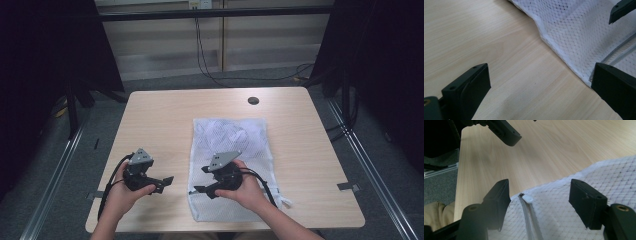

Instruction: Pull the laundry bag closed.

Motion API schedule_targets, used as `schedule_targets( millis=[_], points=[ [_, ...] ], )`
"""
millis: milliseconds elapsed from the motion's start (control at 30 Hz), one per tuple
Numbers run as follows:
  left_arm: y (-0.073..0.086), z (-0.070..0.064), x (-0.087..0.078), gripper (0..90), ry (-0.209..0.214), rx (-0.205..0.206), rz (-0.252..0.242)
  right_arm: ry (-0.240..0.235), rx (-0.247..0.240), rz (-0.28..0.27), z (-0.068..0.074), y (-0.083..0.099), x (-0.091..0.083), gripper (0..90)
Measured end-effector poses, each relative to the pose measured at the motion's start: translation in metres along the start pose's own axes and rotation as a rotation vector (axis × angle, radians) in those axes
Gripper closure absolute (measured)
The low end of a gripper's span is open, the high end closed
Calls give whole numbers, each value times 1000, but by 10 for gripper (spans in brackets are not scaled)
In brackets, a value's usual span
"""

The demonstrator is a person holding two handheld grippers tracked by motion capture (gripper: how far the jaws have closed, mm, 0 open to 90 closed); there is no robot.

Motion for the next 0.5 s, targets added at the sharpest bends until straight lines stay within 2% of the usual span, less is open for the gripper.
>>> schedule_targets(
  millis=[500],
  points=[
    [0, 1, -1, 17, -4, -1, 1, -41, -5, 1, 7, -2, 11, 419]
  ],
)
Point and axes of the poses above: each handheld gripper's, and its own axes: x roughly forward along the jaws, y roughly out of its underside, z roughly to its left, the point moved 1 cm from there along x, roughly forward along the jaws, and after that the axes turned 12 degrees about y, right-handed, at the moved point
